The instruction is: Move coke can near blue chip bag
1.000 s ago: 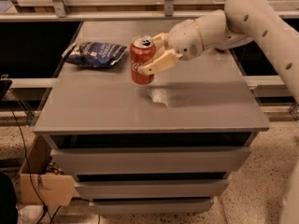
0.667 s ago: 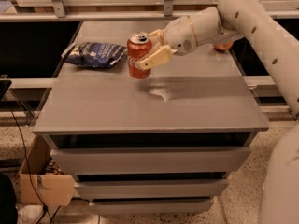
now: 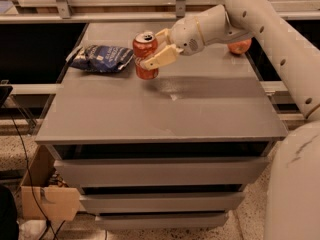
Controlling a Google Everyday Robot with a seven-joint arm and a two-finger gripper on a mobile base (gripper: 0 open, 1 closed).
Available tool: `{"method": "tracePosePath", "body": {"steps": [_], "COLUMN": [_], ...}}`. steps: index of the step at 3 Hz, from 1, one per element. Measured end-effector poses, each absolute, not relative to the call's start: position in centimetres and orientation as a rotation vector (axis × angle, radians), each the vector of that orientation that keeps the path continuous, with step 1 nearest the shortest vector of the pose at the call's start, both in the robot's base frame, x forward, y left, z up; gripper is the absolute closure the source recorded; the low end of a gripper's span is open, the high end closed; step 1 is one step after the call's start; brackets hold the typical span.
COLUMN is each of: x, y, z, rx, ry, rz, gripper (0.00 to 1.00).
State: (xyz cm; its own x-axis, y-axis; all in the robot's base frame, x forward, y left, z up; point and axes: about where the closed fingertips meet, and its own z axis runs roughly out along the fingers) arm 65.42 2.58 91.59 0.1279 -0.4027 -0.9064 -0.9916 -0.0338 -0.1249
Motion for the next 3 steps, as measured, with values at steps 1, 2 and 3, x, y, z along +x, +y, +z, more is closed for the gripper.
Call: {"method": "tracePosePath", "body": {"steps": [1,2,3], "x": [66.2,67.0,68.2], "y": [3.2,3.9,5.2], "z": [91.1,90.6,89.6], "rx": [-1.555,-1.543,-1.538], "ry": [1.426,1.445,1.463], "rz": [0.888,0.898,0.92], "gripper": [1.0,1.0,1.0]}}
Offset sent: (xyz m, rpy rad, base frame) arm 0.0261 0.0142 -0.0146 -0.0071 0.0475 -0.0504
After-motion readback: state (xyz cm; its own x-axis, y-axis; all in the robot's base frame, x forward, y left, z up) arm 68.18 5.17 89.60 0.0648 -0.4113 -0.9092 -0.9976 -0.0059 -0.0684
